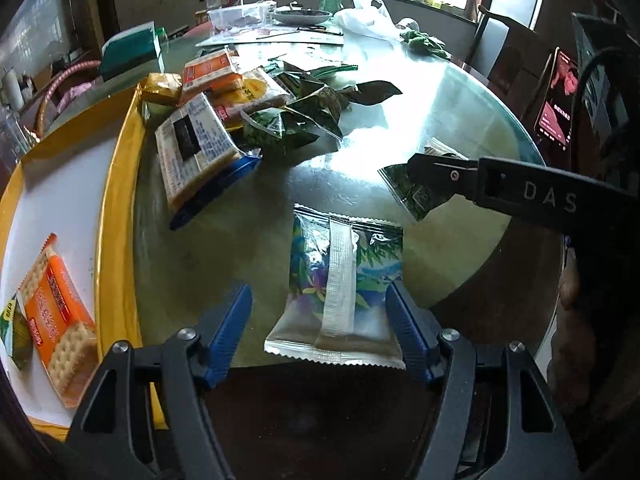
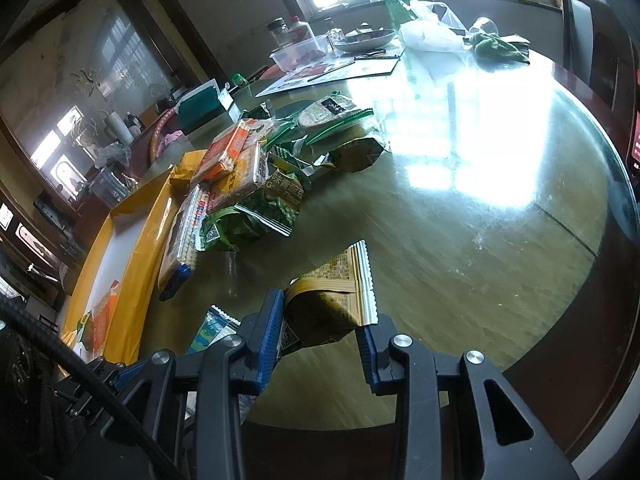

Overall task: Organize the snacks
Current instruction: 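Lift the clear packet with the left gripper while the right holds the gold bag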

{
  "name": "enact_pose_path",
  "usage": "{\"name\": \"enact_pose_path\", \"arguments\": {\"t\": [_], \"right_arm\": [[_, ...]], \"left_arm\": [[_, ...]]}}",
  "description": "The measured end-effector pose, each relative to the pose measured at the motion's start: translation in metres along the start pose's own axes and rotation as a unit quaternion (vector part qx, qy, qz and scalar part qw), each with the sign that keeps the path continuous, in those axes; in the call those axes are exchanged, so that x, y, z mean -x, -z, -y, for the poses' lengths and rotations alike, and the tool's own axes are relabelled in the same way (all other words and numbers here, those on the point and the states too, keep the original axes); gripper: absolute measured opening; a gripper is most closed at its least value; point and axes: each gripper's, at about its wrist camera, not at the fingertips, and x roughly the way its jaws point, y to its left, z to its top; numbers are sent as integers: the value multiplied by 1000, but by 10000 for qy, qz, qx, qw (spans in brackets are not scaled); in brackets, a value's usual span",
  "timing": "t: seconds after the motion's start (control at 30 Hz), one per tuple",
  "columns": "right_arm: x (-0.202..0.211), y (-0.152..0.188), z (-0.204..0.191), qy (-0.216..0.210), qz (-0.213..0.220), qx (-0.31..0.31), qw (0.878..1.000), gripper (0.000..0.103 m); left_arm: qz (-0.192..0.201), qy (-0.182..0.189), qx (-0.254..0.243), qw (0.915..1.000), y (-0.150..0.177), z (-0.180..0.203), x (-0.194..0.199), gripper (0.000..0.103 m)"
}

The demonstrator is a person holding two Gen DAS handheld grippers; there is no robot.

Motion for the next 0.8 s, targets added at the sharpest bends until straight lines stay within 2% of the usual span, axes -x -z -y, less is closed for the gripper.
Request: {"name": "enact_pose_path", "arguments": {"t": [0.1,0.17,0.2,0.33,0.4,0.43,0.5,0.57,0.67,0.8], "right_arm": [[1,0,1,-4,1,-2,10000,35],[1,1,1,-3,15,-8,10000,35],[2,1,1,3,21,-21,10000,35],[2,2,3,-3,16,-62,10000,35],[2,2,3,-11,0,-51,10000,35],[2,2,3,-10,2,-47,10000,35],[2,2,3,-11,3,-52,10000,35],[3,3,3,-10,-1,-65,10000,35],[4,2,2,-6,16,-60,10000,35],[6,1,-1,-32,58,-52,10000,35]], "left_arm": [[-70,5,48,10000,-2,2,0,71],[9,-40,-59,10000,-3,7,2,79],[20,-58,-125,9999,-3,10,2,81],[-83,-294,-579,9979,1,25,-7,81],[10,-354,-616,9975,3,26,-7,81],[17,-347,-594,9976,3,26,-7,80],[57,-213,-513,9984,3,22,-6,65],[54,-241,-492,9985,2,18,-5,60],[44,-149,-361,9992,1,10,-2,55],[145,359,160,9991,-3,-8,9,53]]}}
